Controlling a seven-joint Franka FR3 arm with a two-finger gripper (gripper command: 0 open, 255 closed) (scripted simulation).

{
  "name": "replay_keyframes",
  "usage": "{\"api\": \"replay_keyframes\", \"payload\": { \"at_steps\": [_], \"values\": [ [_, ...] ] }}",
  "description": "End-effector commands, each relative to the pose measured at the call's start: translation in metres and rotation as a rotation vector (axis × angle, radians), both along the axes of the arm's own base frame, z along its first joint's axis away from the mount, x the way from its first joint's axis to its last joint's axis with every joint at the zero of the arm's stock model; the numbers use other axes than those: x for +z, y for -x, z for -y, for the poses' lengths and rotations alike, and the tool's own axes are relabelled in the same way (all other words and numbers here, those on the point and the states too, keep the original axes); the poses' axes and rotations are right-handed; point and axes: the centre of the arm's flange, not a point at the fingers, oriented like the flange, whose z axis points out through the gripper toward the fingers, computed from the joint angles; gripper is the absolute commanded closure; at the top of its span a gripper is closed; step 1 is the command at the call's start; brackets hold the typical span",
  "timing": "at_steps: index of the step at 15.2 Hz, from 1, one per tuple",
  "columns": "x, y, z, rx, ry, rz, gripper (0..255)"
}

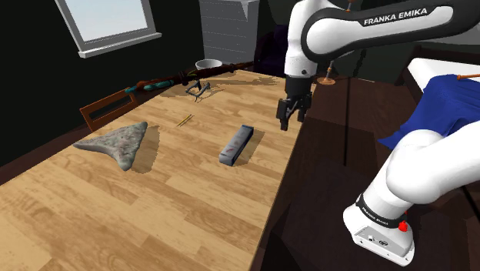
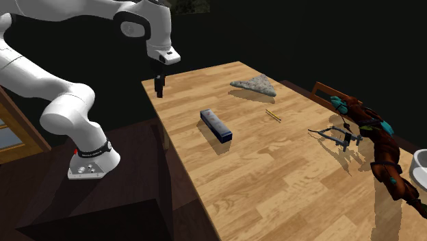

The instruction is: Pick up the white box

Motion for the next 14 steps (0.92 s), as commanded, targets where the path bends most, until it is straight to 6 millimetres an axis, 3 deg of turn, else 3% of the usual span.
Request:
{"api": "replay_keyframes", "payload": {
  "at_steps": [1,8,14],
  "values": [
    [-0.015,-0.018,-0.012,-0.081,0.014,0.009,0],
    [-0.07,-0.081,-0.033,-0.348,0.065,0.03,0],
    [-0.118,-0.139,-0.035,-0.576,0.109,0.047,0]
  ]
}}
